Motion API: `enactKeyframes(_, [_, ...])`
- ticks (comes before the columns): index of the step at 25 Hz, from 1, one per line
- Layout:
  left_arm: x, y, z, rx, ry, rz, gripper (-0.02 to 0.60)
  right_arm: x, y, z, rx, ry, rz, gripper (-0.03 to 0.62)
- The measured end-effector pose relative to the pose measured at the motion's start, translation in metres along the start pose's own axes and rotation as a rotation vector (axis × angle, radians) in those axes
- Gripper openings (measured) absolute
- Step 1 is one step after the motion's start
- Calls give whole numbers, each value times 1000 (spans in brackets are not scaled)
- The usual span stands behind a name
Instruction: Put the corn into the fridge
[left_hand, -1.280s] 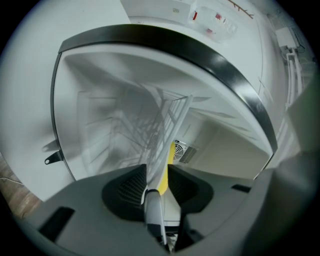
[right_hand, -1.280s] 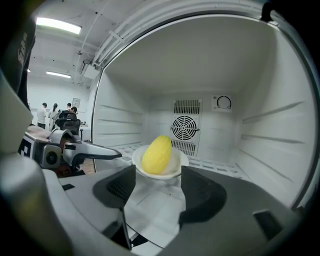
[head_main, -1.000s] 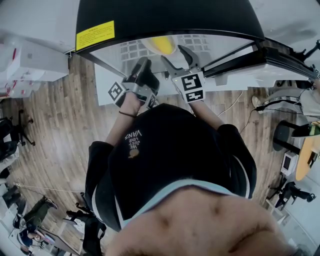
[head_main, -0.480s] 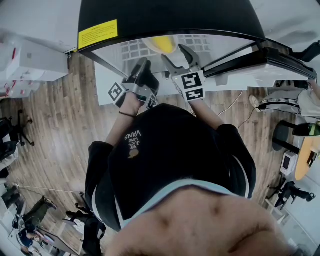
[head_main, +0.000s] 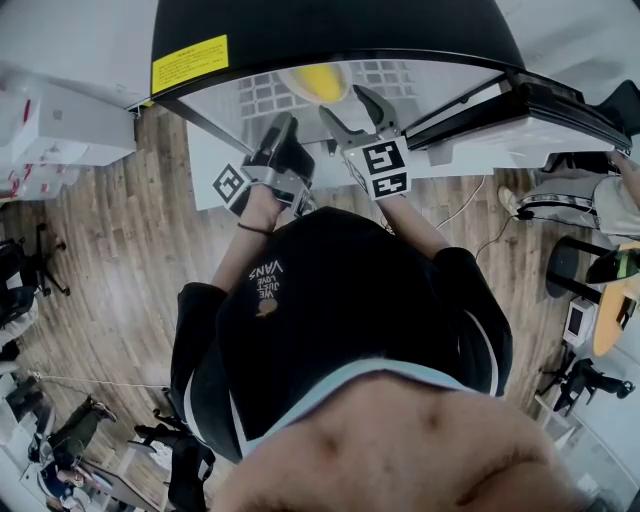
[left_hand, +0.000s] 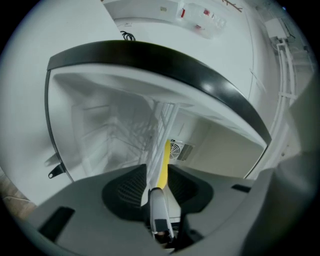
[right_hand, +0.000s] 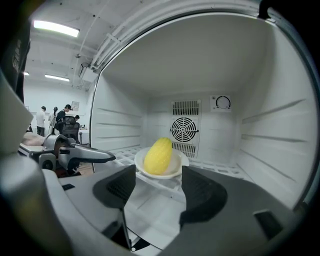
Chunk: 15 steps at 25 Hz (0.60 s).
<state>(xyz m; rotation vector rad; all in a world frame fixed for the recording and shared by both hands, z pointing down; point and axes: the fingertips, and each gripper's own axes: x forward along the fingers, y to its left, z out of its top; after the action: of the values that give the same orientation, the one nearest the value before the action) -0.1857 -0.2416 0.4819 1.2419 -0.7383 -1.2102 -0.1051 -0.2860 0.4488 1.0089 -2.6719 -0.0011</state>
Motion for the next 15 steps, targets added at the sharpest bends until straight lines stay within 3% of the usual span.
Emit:
enactKeyframes(8, [1, -20, -2, 213, 40, -25, 114, -18, -2, 7, 24, -36, -7, 282])
enactKeyframes(15, [-2, -35, -14, 347, 70, -47, 106, -38, 0, 8, 36, -59, -6, 282])
